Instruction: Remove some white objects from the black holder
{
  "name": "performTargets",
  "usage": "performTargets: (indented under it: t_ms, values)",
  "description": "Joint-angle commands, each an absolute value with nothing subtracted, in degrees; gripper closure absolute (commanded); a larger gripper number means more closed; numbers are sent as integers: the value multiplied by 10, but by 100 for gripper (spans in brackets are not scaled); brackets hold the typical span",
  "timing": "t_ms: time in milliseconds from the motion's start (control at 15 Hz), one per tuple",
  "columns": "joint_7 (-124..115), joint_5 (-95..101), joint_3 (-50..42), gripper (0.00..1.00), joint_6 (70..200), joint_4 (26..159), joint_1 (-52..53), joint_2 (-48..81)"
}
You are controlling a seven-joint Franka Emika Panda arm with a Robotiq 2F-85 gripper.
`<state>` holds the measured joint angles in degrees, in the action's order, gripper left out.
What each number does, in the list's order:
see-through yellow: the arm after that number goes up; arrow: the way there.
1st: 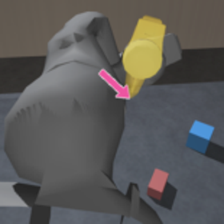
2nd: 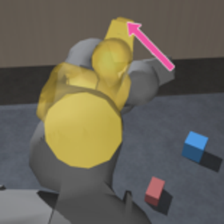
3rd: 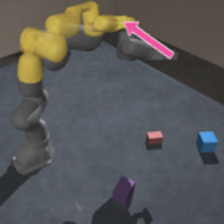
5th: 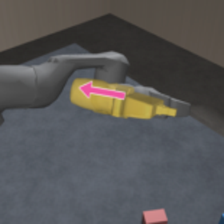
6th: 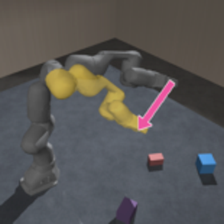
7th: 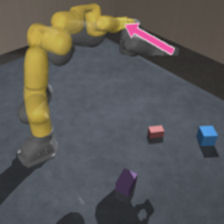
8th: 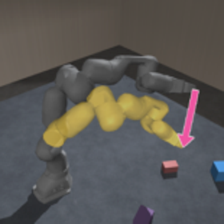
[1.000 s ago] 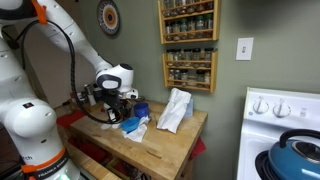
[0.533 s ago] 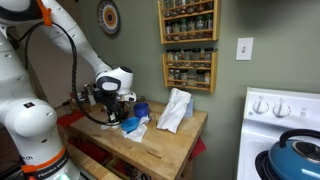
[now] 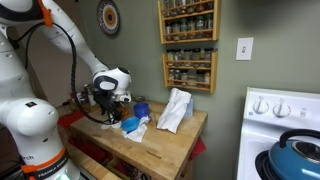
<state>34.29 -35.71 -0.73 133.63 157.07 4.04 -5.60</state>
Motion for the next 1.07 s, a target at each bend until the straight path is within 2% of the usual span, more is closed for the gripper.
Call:
performTargets:
  t_ms: [0, 400, 1000]
  values:
    - [361, -385, 3, 0, 1338, 1576, 51, -62]
    - [380, -413, 12, 0, 1342, 1576, 57, -63]
    - [344, -299, -9, 0, 1339, 1587, 29, -171]
